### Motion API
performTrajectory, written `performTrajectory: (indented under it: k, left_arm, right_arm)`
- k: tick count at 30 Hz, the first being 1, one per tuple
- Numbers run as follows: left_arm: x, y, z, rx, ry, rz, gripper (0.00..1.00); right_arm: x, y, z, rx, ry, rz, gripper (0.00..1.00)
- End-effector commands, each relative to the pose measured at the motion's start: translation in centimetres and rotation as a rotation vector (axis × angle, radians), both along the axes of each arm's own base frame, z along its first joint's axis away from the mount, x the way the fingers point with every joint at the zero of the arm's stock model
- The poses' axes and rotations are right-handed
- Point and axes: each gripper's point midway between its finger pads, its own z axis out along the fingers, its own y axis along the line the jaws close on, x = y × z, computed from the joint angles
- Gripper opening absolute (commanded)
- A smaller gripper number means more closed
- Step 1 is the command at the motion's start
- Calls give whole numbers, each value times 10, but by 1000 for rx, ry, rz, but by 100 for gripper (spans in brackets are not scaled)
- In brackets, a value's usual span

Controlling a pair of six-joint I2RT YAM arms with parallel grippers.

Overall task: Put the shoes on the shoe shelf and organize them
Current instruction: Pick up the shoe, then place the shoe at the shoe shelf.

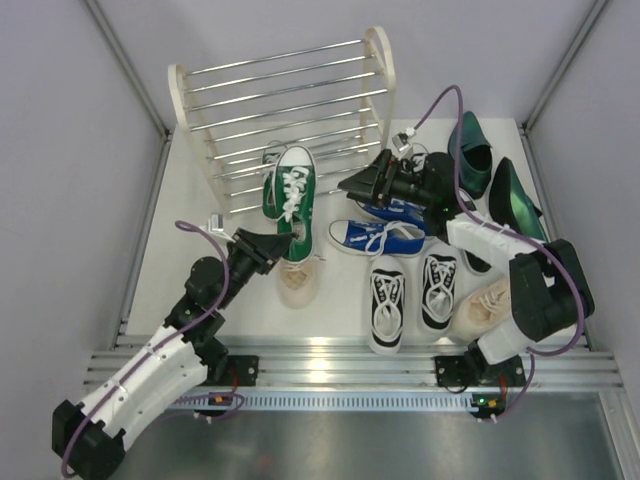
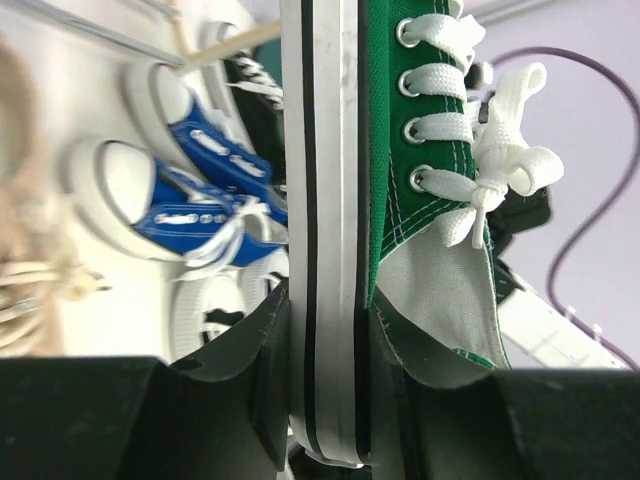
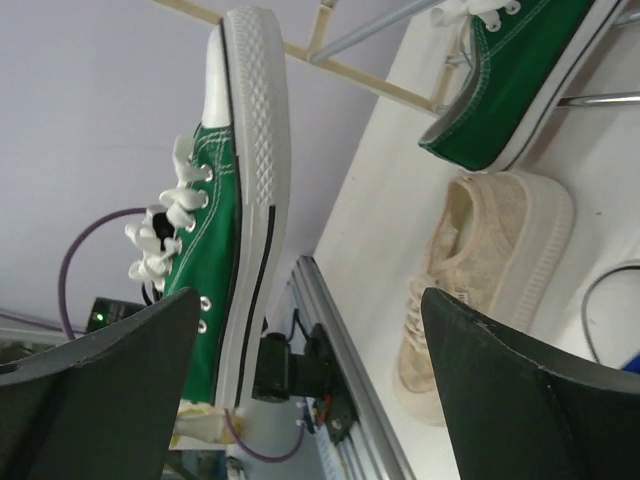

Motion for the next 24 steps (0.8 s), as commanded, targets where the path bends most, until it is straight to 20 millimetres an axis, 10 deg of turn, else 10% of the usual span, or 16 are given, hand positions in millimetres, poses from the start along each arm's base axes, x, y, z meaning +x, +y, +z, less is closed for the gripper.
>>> performTrajectory:
  k: [1, 10, 24]
  left_arm:
    - [-1, 18, -5, 13, 23, 35, 0]
    - [-17, 34, -31, 108, 116, 23, 0]
    - [-1, 63, -32, 86, 136, 218, 0]
  right_arm:
    - [1, -17, 25, -86, -173, 13, 92]
    - [-14, -71, 14, -217, -334, 96, 92]
    - [-33, -94, -1, -283, -391, 94, 92]
